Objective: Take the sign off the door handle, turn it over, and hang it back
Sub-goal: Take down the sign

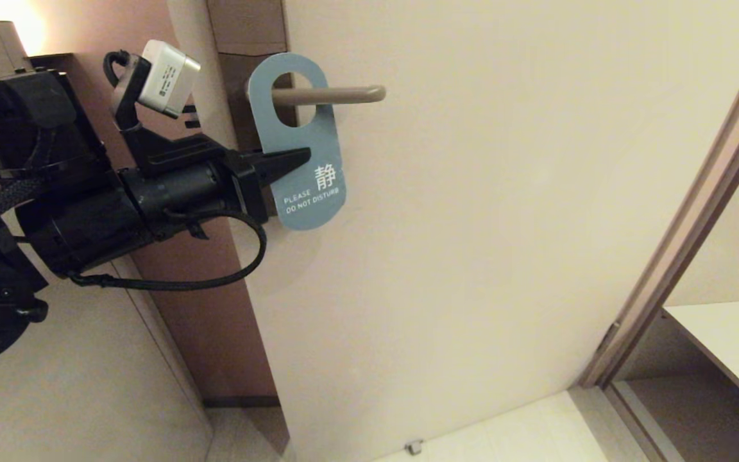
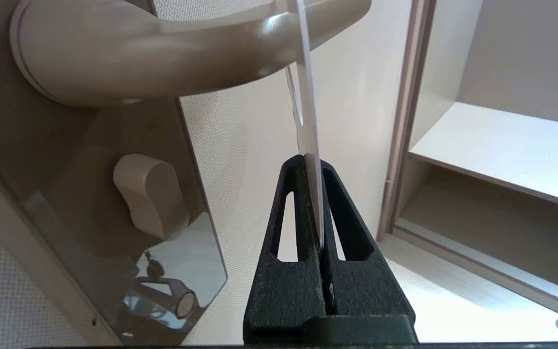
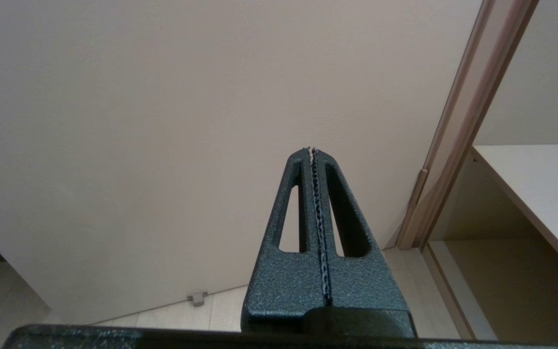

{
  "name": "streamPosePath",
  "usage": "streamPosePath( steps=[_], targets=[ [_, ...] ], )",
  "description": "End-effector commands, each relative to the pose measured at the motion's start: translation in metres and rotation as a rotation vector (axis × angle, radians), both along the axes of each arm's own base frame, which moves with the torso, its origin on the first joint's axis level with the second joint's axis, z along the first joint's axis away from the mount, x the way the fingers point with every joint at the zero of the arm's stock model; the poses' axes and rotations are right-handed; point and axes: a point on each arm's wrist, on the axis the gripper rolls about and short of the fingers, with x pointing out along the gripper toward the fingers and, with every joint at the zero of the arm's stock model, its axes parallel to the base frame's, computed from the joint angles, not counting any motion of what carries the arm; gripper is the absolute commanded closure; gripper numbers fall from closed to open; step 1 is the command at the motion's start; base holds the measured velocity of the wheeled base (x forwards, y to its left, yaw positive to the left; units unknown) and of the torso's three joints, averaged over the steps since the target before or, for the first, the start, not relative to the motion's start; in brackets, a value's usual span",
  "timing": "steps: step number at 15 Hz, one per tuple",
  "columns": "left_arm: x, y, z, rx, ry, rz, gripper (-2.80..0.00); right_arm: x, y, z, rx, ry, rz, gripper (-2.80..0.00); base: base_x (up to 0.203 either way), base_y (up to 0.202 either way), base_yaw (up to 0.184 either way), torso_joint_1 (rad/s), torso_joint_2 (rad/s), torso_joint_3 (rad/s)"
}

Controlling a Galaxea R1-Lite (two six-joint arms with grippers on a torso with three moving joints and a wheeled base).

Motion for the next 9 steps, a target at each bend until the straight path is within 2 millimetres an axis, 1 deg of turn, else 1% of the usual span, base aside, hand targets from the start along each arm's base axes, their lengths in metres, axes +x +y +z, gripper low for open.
streamPosePath(
  steps=[1,5,9],
  targets=[
    [-0.002,-0.003,0.001,-0.002,-0.006,-0.002,0.0,0.0,0.0,0.0,0.0,0.0,0.0,0.0,0.0,0.0,0.0,0.0,0.0,0.0],
    [-0.005,-0.015,0.001,-0.007,-0.006,0.023,0.0,0.0,0.0,0.0,0.0,0.0,0.0,0.0,0.0,0.0,0.0,0.0,0.0,0.0],
    [0.005,-0.021,0.002,-0.008,-0.007,0.04,0.0,0.0,0.0,0.0,0.0,0.0,0.0,0.0,0.0,0.0,0.0,0.0,0.0,0.0]
  ],
)
